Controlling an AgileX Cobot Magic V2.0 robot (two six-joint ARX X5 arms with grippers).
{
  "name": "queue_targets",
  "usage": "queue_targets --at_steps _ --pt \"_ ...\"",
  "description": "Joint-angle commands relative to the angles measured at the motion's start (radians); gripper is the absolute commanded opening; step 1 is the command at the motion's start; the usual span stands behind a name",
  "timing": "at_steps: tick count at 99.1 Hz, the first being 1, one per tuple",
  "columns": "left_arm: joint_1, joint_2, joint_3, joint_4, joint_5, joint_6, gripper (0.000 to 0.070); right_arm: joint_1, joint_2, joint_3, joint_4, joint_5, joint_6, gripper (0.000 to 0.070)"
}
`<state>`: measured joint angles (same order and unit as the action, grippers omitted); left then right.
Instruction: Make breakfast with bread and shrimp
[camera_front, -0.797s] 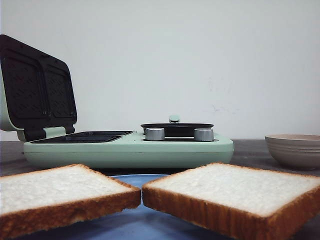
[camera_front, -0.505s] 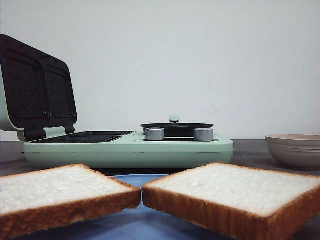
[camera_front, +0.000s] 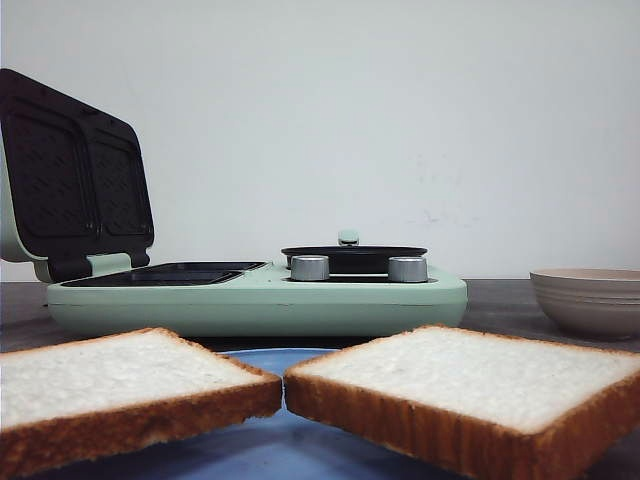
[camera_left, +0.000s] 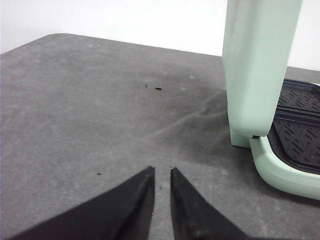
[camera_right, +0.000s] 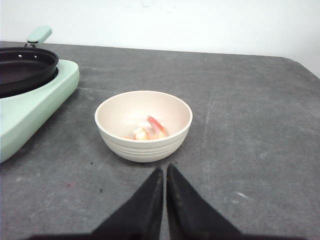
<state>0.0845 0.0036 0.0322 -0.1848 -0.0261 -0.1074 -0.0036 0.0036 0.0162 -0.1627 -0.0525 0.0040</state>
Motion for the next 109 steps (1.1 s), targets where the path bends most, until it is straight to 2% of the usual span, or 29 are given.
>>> queue_targets --at_steps 1,109 --pt "0.000 -0.001 -0.018 -0.003 -0.001 -0.007 0.0017 0.000 0.000 -0.003 0.013 0.000 -0.004 0.0000" --pt "-0.027 -0.001 -0.018 -0.003 -0.001 -0.007 0.0017 0.000 0.000 -0.003 0.013 0.000 -0.004 0.0000"
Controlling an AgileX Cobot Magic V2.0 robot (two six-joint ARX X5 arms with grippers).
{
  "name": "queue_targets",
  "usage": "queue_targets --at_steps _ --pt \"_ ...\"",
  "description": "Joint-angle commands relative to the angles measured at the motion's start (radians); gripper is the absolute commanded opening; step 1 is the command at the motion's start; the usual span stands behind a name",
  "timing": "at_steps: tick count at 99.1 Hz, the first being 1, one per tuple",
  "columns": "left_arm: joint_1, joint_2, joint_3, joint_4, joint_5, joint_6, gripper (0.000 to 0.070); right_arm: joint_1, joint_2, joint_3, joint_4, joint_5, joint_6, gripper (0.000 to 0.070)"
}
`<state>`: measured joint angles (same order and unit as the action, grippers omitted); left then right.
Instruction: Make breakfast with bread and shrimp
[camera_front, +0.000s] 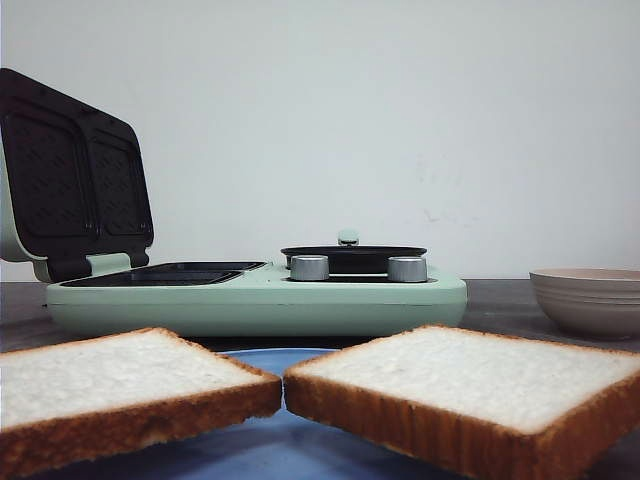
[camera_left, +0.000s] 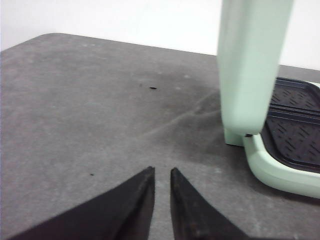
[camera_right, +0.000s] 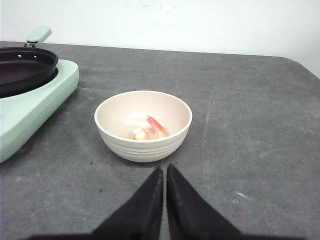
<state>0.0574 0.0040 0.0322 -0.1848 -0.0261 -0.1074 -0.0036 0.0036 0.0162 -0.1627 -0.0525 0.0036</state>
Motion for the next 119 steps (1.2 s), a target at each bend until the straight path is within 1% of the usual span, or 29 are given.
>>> queue_targets --at_steps 1,11,20,26,36,41,46,55,63,68,74,85,93,101,106,119 --pt "0.000 -0.001 -0.018 -0.003 -0.001 -0.007 0.0017 0.000 0.000 -0.003 0.013 0.000 -0.004 0.0000" --pt "0.000 -0.001 -0.018 -0.002 -0.001 -0.011 0.0017 0.000 0.000 -0.003 0.027 0.001 -0.004 0.0000" --pt "-0.001 -0.001 -0.018 -0.002 0.005 -0.059 0.0017 0.000 0.000 -0.003 0.072 -0.002 -0.003 0.0000" --pt "-0.001 -0.001 -0.018 -0.002 0.011 -0.135 0.0017 0.001 0.000 -0.003 0.109 -0.008 0.001 0.0000" --pt "-0.001 -0.001 -0.018 -0.003 0.031 -0.308 0.0017 0.001 0.000 -0.003 0.172 -0.023 0.048 0.0000" --pt "-0.001 -0.001 -0.018 -0.003 0.044 -0.359 0.0019 0.001 0.000 -0.003 0.206 -0.024 0.094 0.0000" --pt "-0.001 -0.001 -0.014 -0.006 0.077 -0.387 0.0022 0.001 0.000 -0.003 0.235 -0.026 0.159 0.0000" --pt "-0.001 -0.001 -0.005 -0.004 0.143 -0.389 0.0022 0.001 0.000 -0.003 0.260 -0.026 0.291 0.0000" --pt "-0.001 -0.001 0.010 -0.002 0.208 -0.408 0.0011 0.001 0.000 -0.002 0.266 -0.032 0.396 0.0000" --pt "-0.001 -0.001 0.026 -0.002 0.240 -0.414 0.0012 0.001 0.000 0.003 0.272 -0.062 0.441 0.0000" --pt "-0.001 0.002 0.051 -0.002 0.253 -0.412 0.0012 0.001 0.001 0.017 0.270 -0.099 0.470 0.0000" --pt "-0.001 0.037 0.121 -0.003 0.256 -0.391 0.0012 0.001 0.010 0.059 0.262 -0.135 0.483 0.0000" --pt "-0.001 0.090 0.185 -0.006 0.261 -0.348 0.0012 0.001 0.030 0.103 0.250 -0.159 0.483 0.0000" --pt "-0.005 0.156 0.255 -0.017 0.265 -0.301 0.0012 0.001 0.066 0.162 0.211 -0.162 0.476 0.0000" --pt "-0.016 0.196 0.298 -0.023 0.264 -0.275 0.0012 0.002 0.093 0.204 0.183 -0.171 0.454 0.0000" --pt "-0.059 0.281 0.401 -0.047 0.262 -0.208 0.0012 0.002 0.159 0.314 0.129 -0.228 0.384 0.0000"
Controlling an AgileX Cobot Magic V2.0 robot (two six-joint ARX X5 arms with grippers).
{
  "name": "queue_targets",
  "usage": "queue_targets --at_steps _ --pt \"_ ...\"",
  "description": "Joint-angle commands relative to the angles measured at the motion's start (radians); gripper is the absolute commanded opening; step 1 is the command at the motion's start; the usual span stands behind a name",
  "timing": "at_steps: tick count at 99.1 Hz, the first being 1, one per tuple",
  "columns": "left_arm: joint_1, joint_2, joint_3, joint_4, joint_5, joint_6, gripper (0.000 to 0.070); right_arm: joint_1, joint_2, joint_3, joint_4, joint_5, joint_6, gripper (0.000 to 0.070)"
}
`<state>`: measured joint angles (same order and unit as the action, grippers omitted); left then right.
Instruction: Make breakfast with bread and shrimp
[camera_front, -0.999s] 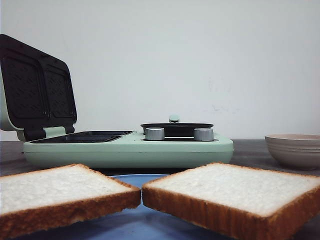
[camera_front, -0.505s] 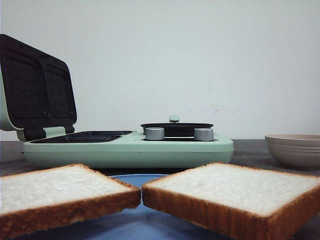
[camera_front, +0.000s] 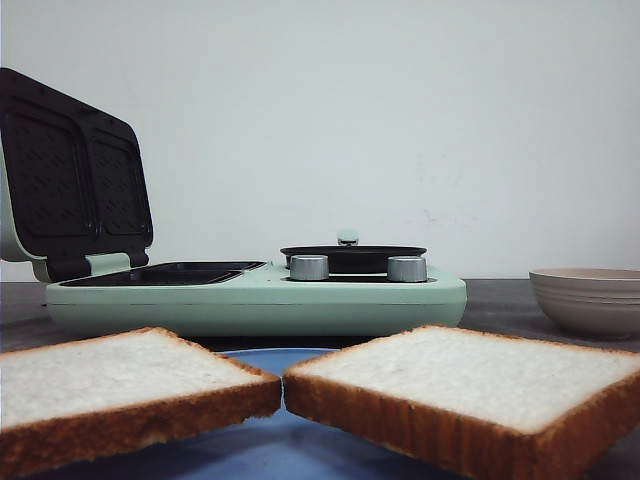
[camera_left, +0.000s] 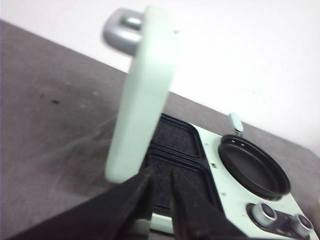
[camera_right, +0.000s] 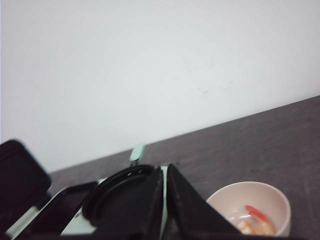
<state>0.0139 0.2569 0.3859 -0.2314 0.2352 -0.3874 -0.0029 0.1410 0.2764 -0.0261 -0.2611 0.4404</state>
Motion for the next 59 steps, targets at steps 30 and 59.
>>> queue_targets --at_steps 30,59 --pt "-0.076 0.122 0.131 -0.040 0.029 0.076 0.0291 0.001 0.151 0.177 -0.052 -0.167 -0.060 0.0070" --pt "-0.077 0.155 0.131 -0.278 0.167 0.027 0.0321 0.001 0.253 0.238 -0.239 -0.303 -0.010 0.0351"
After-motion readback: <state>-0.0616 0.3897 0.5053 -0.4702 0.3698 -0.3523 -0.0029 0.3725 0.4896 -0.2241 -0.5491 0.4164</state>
